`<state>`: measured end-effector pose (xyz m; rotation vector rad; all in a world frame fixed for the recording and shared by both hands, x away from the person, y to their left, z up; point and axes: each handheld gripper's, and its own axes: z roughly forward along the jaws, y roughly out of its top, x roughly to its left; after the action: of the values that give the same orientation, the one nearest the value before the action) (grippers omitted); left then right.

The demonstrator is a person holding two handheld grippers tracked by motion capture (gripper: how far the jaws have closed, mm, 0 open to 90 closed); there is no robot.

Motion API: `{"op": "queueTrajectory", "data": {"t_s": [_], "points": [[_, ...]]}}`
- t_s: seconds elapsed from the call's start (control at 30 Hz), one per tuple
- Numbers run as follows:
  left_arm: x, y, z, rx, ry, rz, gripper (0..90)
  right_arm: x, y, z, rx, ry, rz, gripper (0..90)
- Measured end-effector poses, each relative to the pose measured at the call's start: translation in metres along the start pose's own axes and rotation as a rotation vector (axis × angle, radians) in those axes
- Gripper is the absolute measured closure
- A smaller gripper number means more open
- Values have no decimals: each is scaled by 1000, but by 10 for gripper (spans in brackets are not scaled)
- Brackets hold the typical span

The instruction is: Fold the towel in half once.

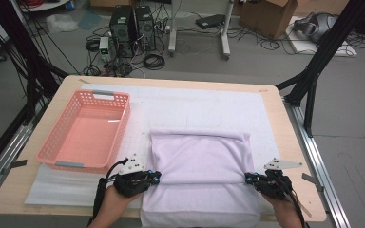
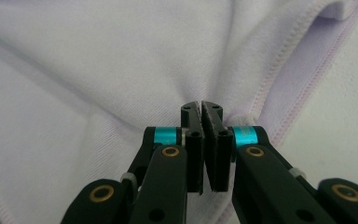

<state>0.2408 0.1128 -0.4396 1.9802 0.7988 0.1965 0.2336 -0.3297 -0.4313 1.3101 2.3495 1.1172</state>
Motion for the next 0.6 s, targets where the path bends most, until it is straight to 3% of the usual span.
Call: {"op": "queueTrajectory", "data": {"t_s": [0.07, 0.13, 0.2, 0.33, 0.43, 0.53, 0.6], "points": [[1, 1, -1, -9, 12, -9, 829, 1, -1, -2, -10, 0, 3, 861], [4, 4, -1, -13, 65, -40, 647, 0, -2, -3, -27, -14, 20, 719], [7, 7, -1, -20, 99, -40, 551, -2, -2, -5, -63, -23, 53, 638], [20, 22, -5, -88, 116, -65, 497, -11, 8, -13, -179, -55, 64, 583], [32, 36, -2, -105, 131, -57, 497, -18, 19, -15, -243, -63, 89, 584], [46, 47, 10, -100, 136, -66, 501, -27, 34, -4, -228, -92, 63, 630], [56, 53, 22, -94, 155, -67, 508, -33, 46, 8, -189, -100, 26, 719]]}}
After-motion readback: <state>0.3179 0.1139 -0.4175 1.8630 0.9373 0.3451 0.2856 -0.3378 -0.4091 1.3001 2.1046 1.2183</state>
